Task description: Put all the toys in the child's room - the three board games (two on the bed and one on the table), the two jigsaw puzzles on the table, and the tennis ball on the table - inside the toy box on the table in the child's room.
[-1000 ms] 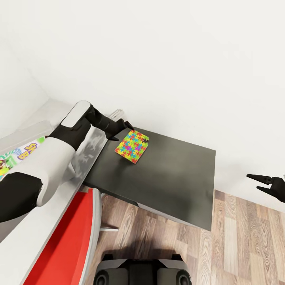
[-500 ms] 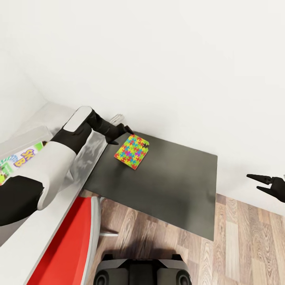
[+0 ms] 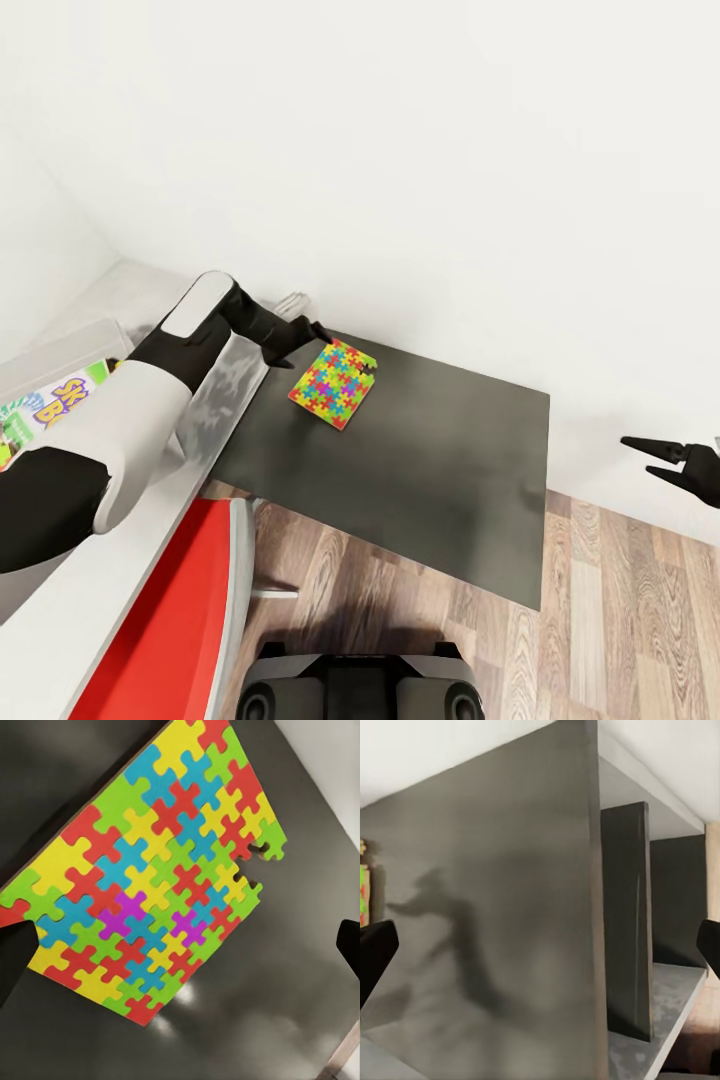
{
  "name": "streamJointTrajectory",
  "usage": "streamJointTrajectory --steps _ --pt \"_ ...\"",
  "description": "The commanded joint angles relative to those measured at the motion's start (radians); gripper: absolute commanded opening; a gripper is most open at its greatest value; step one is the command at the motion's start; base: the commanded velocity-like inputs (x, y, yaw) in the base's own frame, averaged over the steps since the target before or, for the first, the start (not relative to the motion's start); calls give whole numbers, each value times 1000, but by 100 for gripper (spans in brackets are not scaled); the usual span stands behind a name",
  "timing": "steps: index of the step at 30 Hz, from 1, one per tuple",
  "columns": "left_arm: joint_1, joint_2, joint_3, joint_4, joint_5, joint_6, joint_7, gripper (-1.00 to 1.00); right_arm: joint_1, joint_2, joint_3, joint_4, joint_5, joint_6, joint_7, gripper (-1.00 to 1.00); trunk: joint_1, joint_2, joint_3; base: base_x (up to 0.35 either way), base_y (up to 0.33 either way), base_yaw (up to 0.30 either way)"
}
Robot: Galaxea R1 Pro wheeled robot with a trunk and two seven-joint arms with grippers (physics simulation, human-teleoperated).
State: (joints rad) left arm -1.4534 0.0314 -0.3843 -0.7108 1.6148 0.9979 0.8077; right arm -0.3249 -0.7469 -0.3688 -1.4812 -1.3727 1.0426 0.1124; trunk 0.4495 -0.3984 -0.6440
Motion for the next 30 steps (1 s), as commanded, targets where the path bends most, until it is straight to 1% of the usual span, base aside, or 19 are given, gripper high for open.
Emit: streamJointTrajectory --steps 1,4,5,7,8,10,11,13,14,16,17,18,19,21,22,24,25,27,30 --pt "-2 1 -5 0 3 -3 8 100 0 0 -1 -4 11 5 10 100 1 -2 -1 4 0 0" --pt "-4 0 -5 0 -27 -8 5 100 0 0 0 -11 11 5 10 100 1 -2 -1 3 0 0" --pt "-4 0 -5 0 -27 -8 5 100 0 0 0 -11 11 5 10 100 1 -2 -1 3 0 0" --pt "-5 -1 -5 2 -80 -13 -6 100 1 0 1 -17 11 5 10 100 1 -2 -1 2 0 0" --pt "-5 -1 -5 2 -80 -13 -6 100 1 0 1 -17 11 5 10 100 1 -2 -1 2 0 0" --pt "-6 -3 -5 3 -148 -19 -38 100 1 4 2 -20 11 5 10 100 1 -2 -1 1 0 0" --pt "-6 -3 -5 3 -148 -19 -38 100 1 4 2 -20 11 5 10 100 1 -2 -1 1 0 0" --pt "-6 -4 -5 4 -221 -31 -90 100 1 8 2 -23 11 5 11 100 1 -2 -1 0 0 0" --pt "-6 -4 -5 4 -221 -31 -90 100 1 8 2 -23 11 5 11 100 1 -2 -1 0 0 0" --pt "-6 -7 -6 5 -293 -56 -152 100 2 11 1 -25 11 5 11 100 1 -2 -1 0 0 0" --pt "-6 -7 -6 5 -293 -56 -152 100 2 11 1 -25 11 5 11 100 1 -2 -1 0 0 0" --pt "-6 -9 -6 6 -326 -73 -184 100 2 12 1 -28 11 5 11 100 1 -2 -1 0 0 0" --pt "-6 -9 -6 6 -326 -73 -184 100 2 12 1 -28 11 5 11 100 1 -2 -1 0 0 0" --pt "-7 -14 -6 8 -385 -107 -244 100 2 14 1 -36 11 5 11 100 1 -2 -1 0 0 0" --pt "-7 -14 -6 8 -385 -107 -244 100 2 14 1 -36 11 5 11 100 1 -2 -1 0 0 0" --pt "-7 -23 -6 9 -428 -135 -292 100 3 15 1 -45 11 5 12 100 1 -2 -1 0 0 0" --pt "-7 -23 -6 9 -428 -135 -292 100 3 15 1 -45 11 5 12 100 1 -2 -1 0 0 0" --pt "-7 -33 -7 10 -455 -155 -326 100 3 16 1 -52 11 5 12 100 1 -2 -1 0 0 0" --pt "-7 -37 -7 10 -465 -162 -338 100 4 16 1 -54 11 5 12 100 1 -2 -1 0 0 0"
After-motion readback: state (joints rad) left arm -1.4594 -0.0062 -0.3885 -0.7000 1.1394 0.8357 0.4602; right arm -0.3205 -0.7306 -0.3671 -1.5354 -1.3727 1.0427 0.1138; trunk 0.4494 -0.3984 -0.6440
